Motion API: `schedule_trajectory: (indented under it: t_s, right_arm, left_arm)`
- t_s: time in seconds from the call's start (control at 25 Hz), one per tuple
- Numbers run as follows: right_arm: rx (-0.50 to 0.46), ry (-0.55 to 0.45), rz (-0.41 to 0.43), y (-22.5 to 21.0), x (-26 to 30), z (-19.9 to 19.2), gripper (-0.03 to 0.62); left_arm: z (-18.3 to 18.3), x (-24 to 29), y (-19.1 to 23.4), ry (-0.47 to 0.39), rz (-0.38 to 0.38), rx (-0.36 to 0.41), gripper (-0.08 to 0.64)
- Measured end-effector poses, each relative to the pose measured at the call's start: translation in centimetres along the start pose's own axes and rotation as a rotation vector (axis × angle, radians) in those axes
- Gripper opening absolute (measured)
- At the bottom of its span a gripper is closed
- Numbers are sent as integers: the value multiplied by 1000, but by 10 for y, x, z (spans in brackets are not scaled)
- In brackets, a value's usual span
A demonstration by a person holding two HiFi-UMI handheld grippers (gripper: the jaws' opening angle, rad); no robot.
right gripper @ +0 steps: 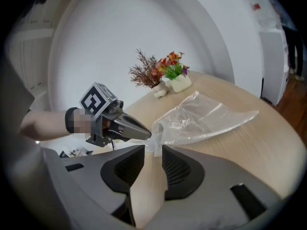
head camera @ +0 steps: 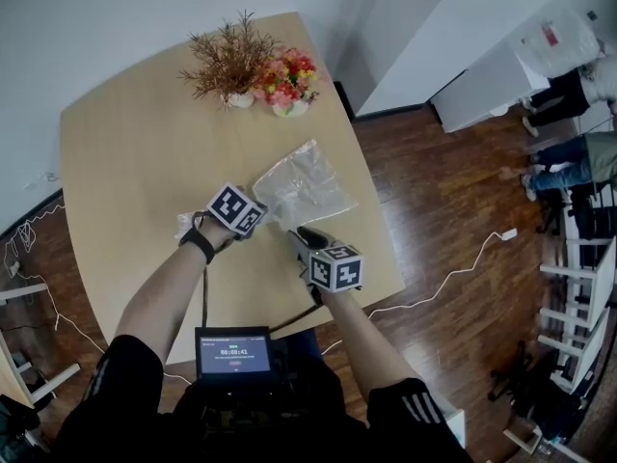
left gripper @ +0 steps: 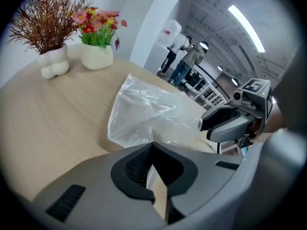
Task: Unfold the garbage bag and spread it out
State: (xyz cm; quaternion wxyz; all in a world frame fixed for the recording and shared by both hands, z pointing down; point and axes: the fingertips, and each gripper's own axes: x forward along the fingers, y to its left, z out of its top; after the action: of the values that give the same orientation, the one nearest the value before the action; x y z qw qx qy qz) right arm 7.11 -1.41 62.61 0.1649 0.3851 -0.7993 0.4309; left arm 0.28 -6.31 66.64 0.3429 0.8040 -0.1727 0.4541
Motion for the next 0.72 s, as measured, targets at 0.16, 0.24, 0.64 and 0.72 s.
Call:
schedule_trajectory:
  t_s: [0.16,0.24,0.64,0.72]
  right_arm:
    - [-51,-59,-140,-15,-17,10,194]
    - [-39,-59,-155,-23,-21,7,211]
    - [-390,-27,-69,24,3,18,209]
    - [-448,16,-52,32,16,16,209]
  left_arm:
    - [-1,-3,-2,-7,1,1,2]
    - [-1,-4,-3,-12,-3,5,2]
    - [-6,-7,-11,-24,-11,12,2]
    - [-5,-7,-13,-27,-14,12,2]
